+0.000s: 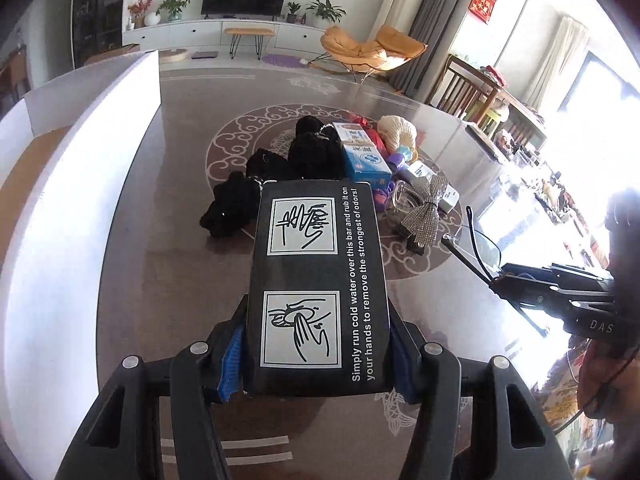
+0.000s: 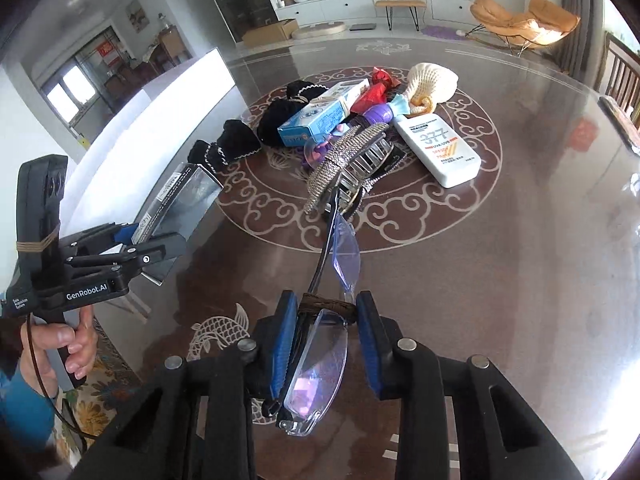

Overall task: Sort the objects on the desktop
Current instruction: 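Carry the box and glasses into the brown-floored enclosure and open both tools, then bring both open tools back over the remaining table items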

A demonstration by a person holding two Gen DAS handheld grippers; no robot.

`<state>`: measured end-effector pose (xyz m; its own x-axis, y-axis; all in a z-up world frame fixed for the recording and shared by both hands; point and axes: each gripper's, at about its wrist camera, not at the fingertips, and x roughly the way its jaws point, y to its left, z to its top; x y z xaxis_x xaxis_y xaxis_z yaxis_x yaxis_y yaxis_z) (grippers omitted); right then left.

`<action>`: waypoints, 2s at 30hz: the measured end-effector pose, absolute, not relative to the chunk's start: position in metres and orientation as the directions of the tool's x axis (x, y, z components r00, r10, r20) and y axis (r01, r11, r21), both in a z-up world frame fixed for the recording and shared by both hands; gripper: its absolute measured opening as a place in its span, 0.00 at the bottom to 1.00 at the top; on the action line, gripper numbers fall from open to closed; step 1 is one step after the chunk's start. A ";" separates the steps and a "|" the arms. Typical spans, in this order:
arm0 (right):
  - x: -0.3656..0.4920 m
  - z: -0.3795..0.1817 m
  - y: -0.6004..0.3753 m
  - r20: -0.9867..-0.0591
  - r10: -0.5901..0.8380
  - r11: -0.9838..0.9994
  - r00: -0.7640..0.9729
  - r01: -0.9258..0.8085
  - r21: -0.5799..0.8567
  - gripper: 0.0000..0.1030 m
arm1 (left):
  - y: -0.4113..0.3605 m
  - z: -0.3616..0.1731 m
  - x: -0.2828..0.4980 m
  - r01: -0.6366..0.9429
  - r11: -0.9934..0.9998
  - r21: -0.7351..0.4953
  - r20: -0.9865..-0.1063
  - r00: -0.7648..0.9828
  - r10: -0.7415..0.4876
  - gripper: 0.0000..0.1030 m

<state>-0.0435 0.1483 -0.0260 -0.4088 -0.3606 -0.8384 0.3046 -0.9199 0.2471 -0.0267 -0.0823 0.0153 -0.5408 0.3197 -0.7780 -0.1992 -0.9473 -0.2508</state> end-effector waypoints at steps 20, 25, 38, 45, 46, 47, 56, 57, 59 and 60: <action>-0.083 0.052 -0.202 -0.657 -0.713 -0.605 -0.245 0.688 0.400 0.31 | -0.357 0.031 -0.040 0.284 -0.953 -0.108 -0.859 -0.508 -0.054 0.57; -0.084 0.016 -0.249 -0.748 -0.621 -0.639 -0.233 0.703 0.312 0.70 | -0.373 0.014 -0.041 0.361 -0.931 -0.056 -0.901 -0.420 -0.109 0.65; -0.034 0.006 -0.044 -0.597 -0.472 -0.830 -0.648 0.554 0.055 1.00 | -0.184 0.071 -0.006 -0.075 -0.966 -0.249 -0.729 -0.642 0.238 0.84; -0.028 -0.077 0.109 -0.767 -0.100 -0.944 -0.634 0.305 -0.128 1.00 | -0.040 -0.031 -0.030 -0.213 -0.959 -0.188 -0.839 -0.473 0.270 0.97; -0.029 -0.082 0.129 -0.784 -0.083 -0.953 -0.615 0.280 -0.118 1.00 | -0.032 -0.046 -0.040 -0.200 -0.963 -0.181 -0.855 -0.452 0.255 0.95; -0.032 -0.086 0.142 -0.796 -0.074 -0.958 -0.601 0.263 -0.110 1.00 | -0.024 -0.057 -0.041 -0.185 -0.968 -0.171 -0.865 -0.442 0.238 0.94; -0.081 -0.089 0.153 -0.829 -0.111 -0.978 -0.548 0.209 -0.007 1.00 | 0.016 -0.067 -0.119 -0.197 -0.980 0.014 -0.844 -0.529 0.094 1.00; -0.085 -0.088 0.151 -0.828 -0.102 -0.981 -0.552 0.193 -0.008 1.00 | 0.017 -0.069 -0.125 -0.199 -0.980 0.002 -0.831 -0.545 0.109 1.00; -0.083 -0.088 0.149 -0.824 -0.091 -0.985 -0.559 0.174 -0.010 1.00 | 0.016 -0.067 -0.131 -0.199 -0.980 -0.001 -0.815 -0.567 0.116 1.00; -0.082 -0.089 0.149 -0.823 -0.089 -0.985 -0.561 0.171 -0.010 1.00 | 0.014 -0.065 -0.131 -0.201 -0.980 -0.003 -0.815 -0.567 0.119 1.00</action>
<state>-0.0820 0.1493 -0.0893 -0.5613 -0.0892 -0.8228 0.1711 -0.9852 -0.0100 -0.1309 0.0144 -0.0651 -0.5670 0.1186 -0.8151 -0.2006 -0.9797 -0.0030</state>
